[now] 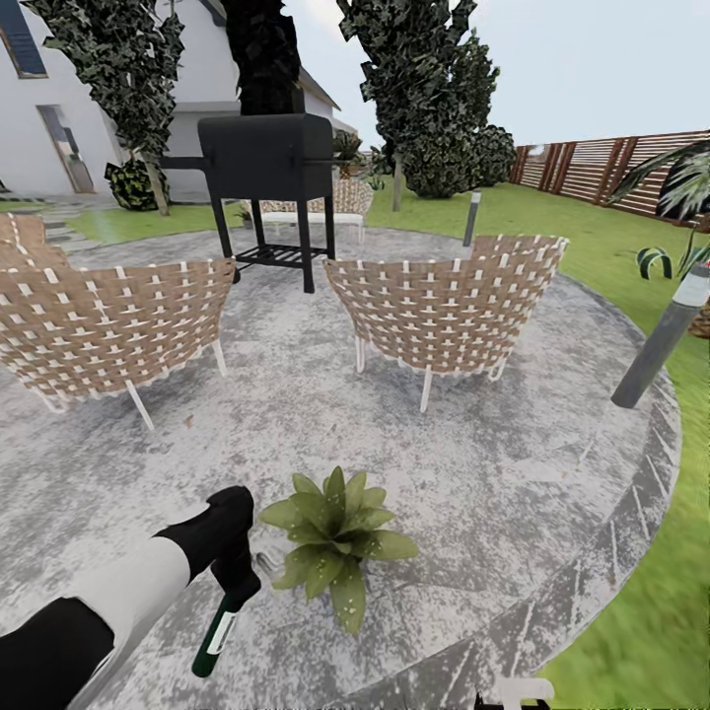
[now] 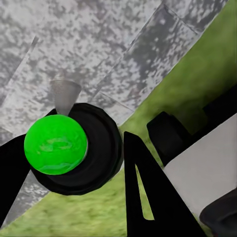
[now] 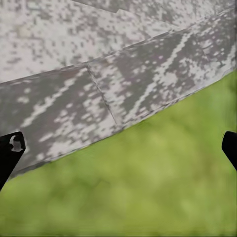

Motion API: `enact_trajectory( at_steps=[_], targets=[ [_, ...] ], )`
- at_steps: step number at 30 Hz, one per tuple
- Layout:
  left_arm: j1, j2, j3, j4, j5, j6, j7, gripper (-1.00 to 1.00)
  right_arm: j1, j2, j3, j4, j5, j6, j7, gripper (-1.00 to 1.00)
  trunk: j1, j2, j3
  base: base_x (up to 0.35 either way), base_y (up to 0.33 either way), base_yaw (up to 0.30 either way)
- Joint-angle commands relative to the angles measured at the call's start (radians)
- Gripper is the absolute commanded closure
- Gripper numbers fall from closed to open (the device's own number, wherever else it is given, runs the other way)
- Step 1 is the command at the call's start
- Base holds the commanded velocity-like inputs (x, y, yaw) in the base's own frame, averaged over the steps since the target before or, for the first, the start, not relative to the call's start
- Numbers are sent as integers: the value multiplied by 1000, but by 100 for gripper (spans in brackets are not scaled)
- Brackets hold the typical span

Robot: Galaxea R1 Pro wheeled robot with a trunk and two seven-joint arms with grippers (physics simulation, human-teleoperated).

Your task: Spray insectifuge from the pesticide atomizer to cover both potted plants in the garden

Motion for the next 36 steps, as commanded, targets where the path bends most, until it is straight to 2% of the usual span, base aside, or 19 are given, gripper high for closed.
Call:
enact_trajectory(
  at_steps=[1,2,3,6,8,13,16,20,22,24,25,27,28,30,36],
  targets=[
    [2,1,-1,-2,-8,7,-10,100,-1,0,7,1,6,2,-10,-100,0,0,-1,-11,7,-18],
    [13,1,1,-5,-7,7,-9,100,-1,0,7,1,6,2,-10,-100,0,0,-1,-7,5,-11],
    [35,2,23,-9,3,7,-8,100,-1,0,7,1,7,2,-10,-100,0,0,-1,-2,2,-4],
    [51,14,91,-10,8,5,-6,100,-1,0,7,1,8,2,-10,-100,0,0,-1,-1,0,-1],
    [53,22,116,-10,9,-8,7,100,-1,-1,7,1,8,2,-10,-100,0,0,-1,0,0,0],
    [66,26,129,4,11,-56,93,100,-1,-1,9,2,10,1,-10,-100,0,0,-1,0,0,0],
    [101,22,130,-6,11,-70,104,100,-1,-1,8,2,10,2,-9,-100,0,0,-1,0,0,0],
    [113,22,131,-7,18,-77,138,100,-1,-1,9,2,10,2,-9,-100,0,0,-1,0,0,0],
    [115,20,131,-8,48,-77,158,100,-1,-1,9,1,10,2,-9,-100,0,0,-1,0,0,0],
    [115,20,134,-11,93,-78,185,100,-1,-1,9,2,10,2,-9,-100,0,0,-1,0,0,0],
    [115,21,141,-11,107,-78,198,100,-1,-1,9,2,10,1,-9,-100,0,0,-1,0,0,0],
    [115,25,178,-8,133,-81,236,100,-1,-1,9,2,10,1,-9,-100,0,0,-1,0,0,0],
    [116,26,208,-6,142,-94,263,100,-1,-1,9,2,10,1,-9,-100,0,0,-1,0,0,0],
    [117,25,238,-4,147,-116,280,100,-1,-1,9,1,10,2,-9,-100,0,0,-1,0,0,0],
    [117,26,251,-1,148,-125,287,100,-1,0,9,1,9,1,-9,-100,0,0,-1,0,0,-56]
  ],
)
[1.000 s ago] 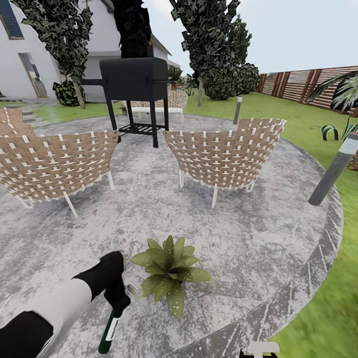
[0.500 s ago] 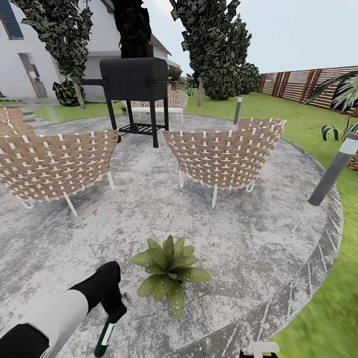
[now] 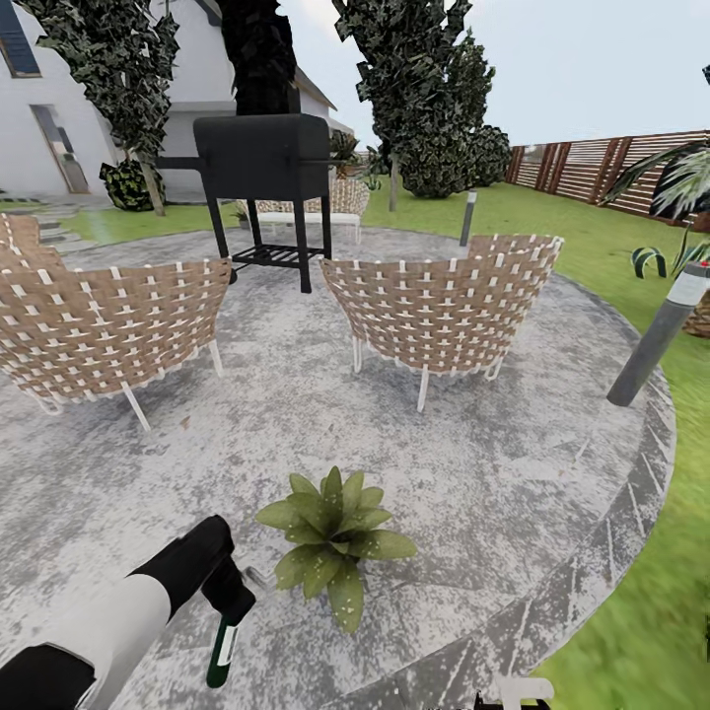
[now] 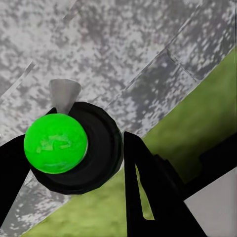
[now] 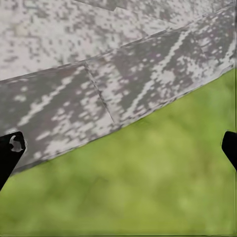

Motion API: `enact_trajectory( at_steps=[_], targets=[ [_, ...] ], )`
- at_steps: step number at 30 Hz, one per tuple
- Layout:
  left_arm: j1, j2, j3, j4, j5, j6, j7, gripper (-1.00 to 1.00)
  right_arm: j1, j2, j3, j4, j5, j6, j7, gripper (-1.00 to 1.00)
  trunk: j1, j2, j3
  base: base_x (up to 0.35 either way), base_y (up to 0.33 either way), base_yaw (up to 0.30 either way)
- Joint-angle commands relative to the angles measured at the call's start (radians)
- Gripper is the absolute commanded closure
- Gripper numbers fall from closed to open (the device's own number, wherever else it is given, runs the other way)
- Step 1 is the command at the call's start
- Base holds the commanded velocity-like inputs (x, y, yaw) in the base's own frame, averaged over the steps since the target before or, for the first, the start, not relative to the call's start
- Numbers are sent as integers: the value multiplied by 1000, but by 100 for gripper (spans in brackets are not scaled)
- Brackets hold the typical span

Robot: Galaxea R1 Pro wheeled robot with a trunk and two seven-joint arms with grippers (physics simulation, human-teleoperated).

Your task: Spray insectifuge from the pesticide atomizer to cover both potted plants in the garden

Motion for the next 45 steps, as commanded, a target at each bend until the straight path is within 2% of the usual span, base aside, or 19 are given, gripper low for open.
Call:
enact_trajectory(
  at_steps=[1,11,21,28,33,38,45],
  targets=[
    [0,0,-2,-4,-10,1,-10,100,-1,0,7,1,6,2,-10,-100,0,0,-1,0,0,-227],
    [0,2,-1,-2,-10,1,-10,100,-1,0,7,1,7,2,-11,-100,0,0,-1,-2,82,-259],
    [8,13,1,-1,-10,1,-10,100,-1,-1,6,8,7,1,-13,-100,0,0,-1,-193,92,-11],
    [11,13,2,-7,-9,1,-10,100,-1,0,6,8,4,1,-14,-100,0,0,-1,-199,268,-13],
    [11,13,2,-10,-9,1,-10,100,-1,0,4,7,3,1,-14,-100,0,0,-1,-137,300,-248],
    [11,12,2,-11,-9,1,-10,100,-1,0,3,6,1,1,-14,-100,0,0,-1,3,332,-281],
    [11,12,4,-13,-9,1,-10,100,-1,2,1,3,0,1,-16,-100,0,0,-1,101,295,-40]
  ],
)
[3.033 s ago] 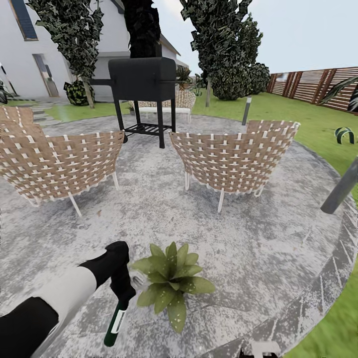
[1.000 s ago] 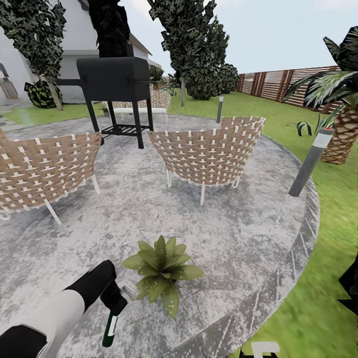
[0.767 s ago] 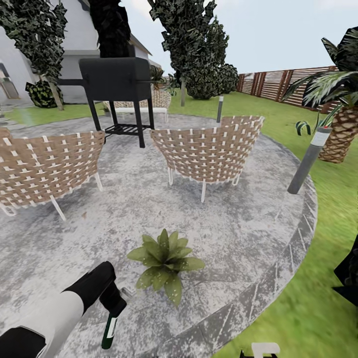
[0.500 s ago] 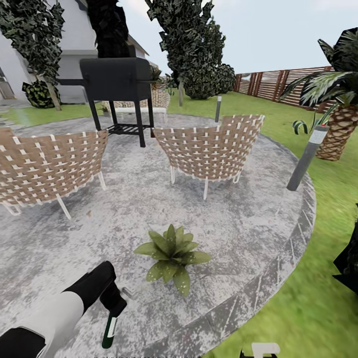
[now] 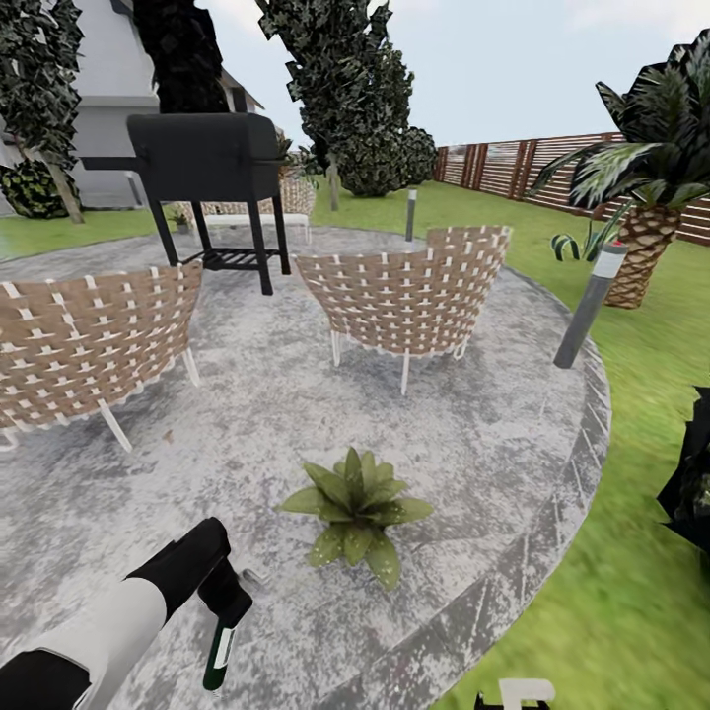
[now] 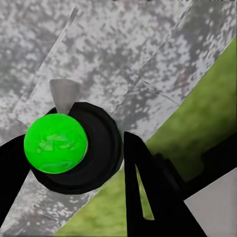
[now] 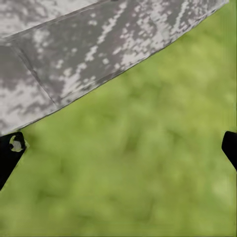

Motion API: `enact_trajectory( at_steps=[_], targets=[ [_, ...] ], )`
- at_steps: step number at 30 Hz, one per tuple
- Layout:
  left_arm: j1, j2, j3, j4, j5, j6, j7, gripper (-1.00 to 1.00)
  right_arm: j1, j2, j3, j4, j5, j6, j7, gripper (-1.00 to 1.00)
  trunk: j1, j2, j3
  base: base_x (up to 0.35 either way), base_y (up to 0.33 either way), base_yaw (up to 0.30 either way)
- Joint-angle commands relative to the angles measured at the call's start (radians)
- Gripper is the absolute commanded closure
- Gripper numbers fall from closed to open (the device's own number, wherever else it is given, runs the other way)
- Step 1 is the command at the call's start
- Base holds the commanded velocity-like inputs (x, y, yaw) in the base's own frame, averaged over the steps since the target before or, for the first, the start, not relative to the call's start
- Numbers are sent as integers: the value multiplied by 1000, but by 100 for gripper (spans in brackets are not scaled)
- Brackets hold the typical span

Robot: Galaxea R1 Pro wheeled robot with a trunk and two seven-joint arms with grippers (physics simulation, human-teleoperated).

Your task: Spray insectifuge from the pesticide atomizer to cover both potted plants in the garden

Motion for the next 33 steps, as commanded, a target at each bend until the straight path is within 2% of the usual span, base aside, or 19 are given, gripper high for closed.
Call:
enact_trajectory(
  at_steps=[1,13,19,24,33],
  targets=[
    [0,1,-2,-3,-9,1,-10,100,-1,0,7,1,5,1,-9,-100,0,0,-1,113,119,-145],
    [0,3,1,-2,-9,0,-10,100,-1,0,7,3,5,1,-9,-100,0,0,1,56,15,-277],
    [0,6,24,-1,-10,0,-10,100,-1,1,7,2,5,1,-9,-100,0,0,1,1,0,-234],
    [0,5,26,-1,-9,0,-10,100,-1,2,7,1,5,1,-9,-100,0,0,1,-159,236,-47],
    [0,6,26,-2,-9,0,-10,100,-1,2,7,3,5,1,-9,-100,0,0,5,-9,333,-276]
  ],
)
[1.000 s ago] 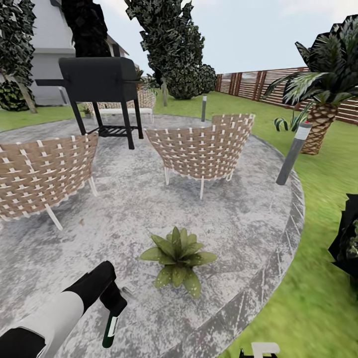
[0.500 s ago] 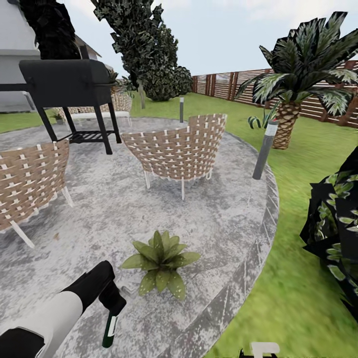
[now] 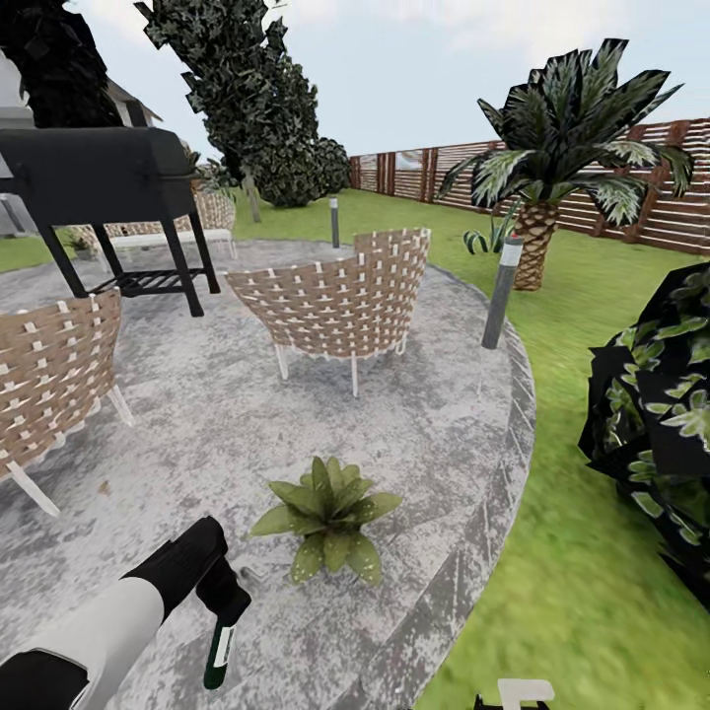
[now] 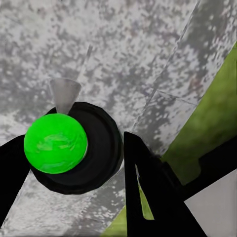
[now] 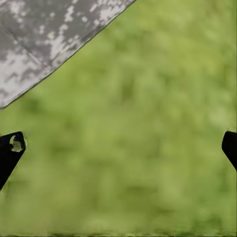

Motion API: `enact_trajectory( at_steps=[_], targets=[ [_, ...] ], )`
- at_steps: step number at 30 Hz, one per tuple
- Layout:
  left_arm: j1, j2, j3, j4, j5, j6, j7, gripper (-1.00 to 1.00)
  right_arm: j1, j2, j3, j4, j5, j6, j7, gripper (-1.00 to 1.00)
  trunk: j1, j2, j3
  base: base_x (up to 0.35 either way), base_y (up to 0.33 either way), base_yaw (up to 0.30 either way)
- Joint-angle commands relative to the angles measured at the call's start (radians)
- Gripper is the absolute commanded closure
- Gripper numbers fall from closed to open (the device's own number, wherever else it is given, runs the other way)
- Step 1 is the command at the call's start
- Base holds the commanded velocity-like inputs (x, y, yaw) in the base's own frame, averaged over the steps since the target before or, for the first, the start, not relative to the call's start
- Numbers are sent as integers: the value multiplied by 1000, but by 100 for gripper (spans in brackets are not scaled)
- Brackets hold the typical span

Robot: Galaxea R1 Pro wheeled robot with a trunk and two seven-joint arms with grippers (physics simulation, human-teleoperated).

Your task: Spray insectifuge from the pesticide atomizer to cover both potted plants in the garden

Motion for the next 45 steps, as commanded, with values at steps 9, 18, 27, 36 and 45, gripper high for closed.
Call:
enact_trajectory(
  at_steps=[9,18,27,36,45],
  targets=[
    [0,6,15,-2,-11,1,-10,100,-1,0,7,3,6,1,-10,-100,0,0,2,0,337,-291],
    [0,6,33,-36,-12,-1,-15,100,-1,0,7,3,6,1,-10,-100,0,0,2,0,334,-296],
    [-13,7,18,-50,-19,11,-37,100,-1,0,7,4,6,1,-10,-100,0,0,2,0,42,-296],
    [-113,44,18,-50,-351,32,-418,100,-1,-2,9,6,9,1,-7,-100,0,0,2,0,0,-163],
    [-141,70,26,-115,-467,34,-512,100,-1,-3,10,6,11,1,-5,-100,0,0,2,0,2,-1]
  ],
)
